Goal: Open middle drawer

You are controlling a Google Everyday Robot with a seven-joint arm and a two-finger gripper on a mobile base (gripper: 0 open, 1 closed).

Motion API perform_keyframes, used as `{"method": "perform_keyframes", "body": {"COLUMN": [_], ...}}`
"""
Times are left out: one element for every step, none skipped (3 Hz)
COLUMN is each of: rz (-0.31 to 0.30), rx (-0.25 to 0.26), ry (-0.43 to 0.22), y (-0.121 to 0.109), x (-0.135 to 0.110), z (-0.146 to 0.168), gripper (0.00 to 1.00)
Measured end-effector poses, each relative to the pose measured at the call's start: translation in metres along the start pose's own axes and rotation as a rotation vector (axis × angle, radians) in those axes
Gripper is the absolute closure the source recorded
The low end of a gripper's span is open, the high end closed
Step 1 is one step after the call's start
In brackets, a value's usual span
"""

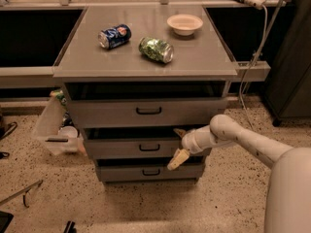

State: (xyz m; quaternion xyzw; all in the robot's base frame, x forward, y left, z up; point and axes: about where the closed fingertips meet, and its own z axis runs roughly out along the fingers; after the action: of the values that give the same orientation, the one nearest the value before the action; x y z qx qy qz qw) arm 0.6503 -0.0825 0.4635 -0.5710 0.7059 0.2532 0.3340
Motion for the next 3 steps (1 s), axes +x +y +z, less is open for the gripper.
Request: {"method": "perform_keyframes", "body": {"rz": [0.007, 0.007, 0.029], "rx": [0.008, 0.008, -0.038], "ry": [-0.014, -0.014, 0.043], "y": [0.000, 0.000, 0.001], "x": [0.002, 0.002, 0.015], "z": [-0.003, -0.003, 0.013], "gripper": [0.00, 0.00, 0.00]}}
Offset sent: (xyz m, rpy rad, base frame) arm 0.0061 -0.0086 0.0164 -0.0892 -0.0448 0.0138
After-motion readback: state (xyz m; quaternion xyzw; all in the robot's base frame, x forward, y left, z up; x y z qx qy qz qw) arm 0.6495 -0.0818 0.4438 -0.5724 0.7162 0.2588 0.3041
